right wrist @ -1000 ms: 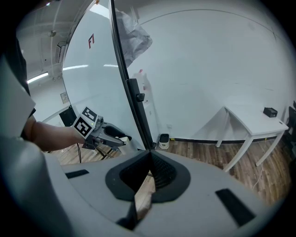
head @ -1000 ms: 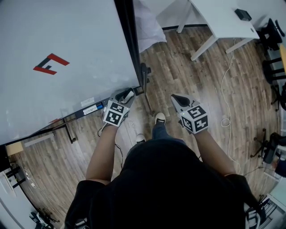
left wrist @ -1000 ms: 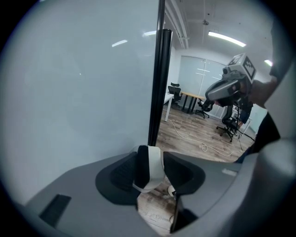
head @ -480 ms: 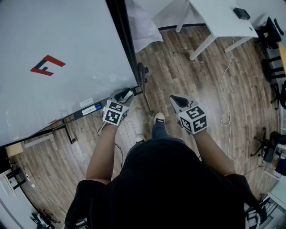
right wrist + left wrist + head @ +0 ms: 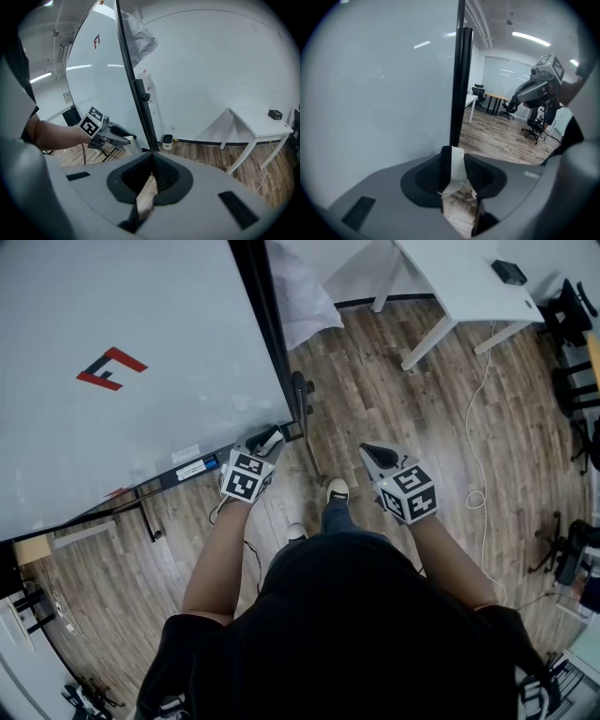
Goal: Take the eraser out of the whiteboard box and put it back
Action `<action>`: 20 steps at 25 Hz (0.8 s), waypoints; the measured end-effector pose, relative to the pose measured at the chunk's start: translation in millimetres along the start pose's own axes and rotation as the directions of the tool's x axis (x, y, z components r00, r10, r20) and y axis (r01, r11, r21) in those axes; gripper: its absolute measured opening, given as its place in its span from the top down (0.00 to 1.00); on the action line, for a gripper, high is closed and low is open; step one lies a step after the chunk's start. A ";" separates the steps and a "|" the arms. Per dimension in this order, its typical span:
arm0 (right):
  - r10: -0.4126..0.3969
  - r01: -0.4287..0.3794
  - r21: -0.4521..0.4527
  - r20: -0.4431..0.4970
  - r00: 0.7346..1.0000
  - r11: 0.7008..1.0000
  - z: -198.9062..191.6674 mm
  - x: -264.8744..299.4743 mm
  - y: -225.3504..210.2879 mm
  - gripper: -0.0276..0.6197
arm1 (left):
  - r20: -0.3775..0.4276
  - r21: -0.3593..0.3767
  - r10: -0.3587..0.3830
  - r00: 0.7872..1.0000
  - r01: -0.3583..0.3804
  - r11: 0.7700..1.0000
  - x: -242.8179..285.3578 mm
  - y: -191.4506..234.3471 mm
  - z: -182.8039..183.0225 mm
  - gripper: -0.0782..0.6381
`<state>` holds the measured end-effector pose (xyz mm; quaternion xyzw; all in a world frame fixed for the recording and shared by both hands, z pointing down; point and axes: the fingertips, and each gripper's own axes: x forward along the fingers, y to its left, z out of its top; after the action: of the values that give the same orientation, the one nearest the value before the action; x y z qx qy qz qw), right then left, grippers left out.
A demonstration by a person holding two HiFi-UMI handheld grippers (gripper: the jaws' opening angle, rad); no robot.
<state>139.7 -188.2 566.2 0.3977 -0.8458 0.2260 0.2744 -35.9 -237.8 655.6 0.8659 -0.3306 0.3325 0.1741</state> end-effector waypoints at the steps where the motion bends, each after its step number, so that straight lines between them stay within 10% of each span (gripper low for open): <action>1: 0.002 -0.002 -0.007 -0.001 1.000 1.000 -0.1 -0.2 1.8 0.97 | 0.003 0.010 0.000 1.000 0.000 1.000 -0.9 0.7 0.8 0.67; 20: 0.009 -0.008 -0.030 0.032 0.999 1.000 0.0 -17.2 31.3 0.97 | 0.100 0.019 0.047 0.994 -0.049 0.999 -46.3 -4.4 27.1 0.68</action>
<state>123.9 -160.5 549.9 0.3936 -0.8550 0.2083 0.2659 -46.3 -227.6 603.8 0.8751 -0.3560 0.2964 0.1402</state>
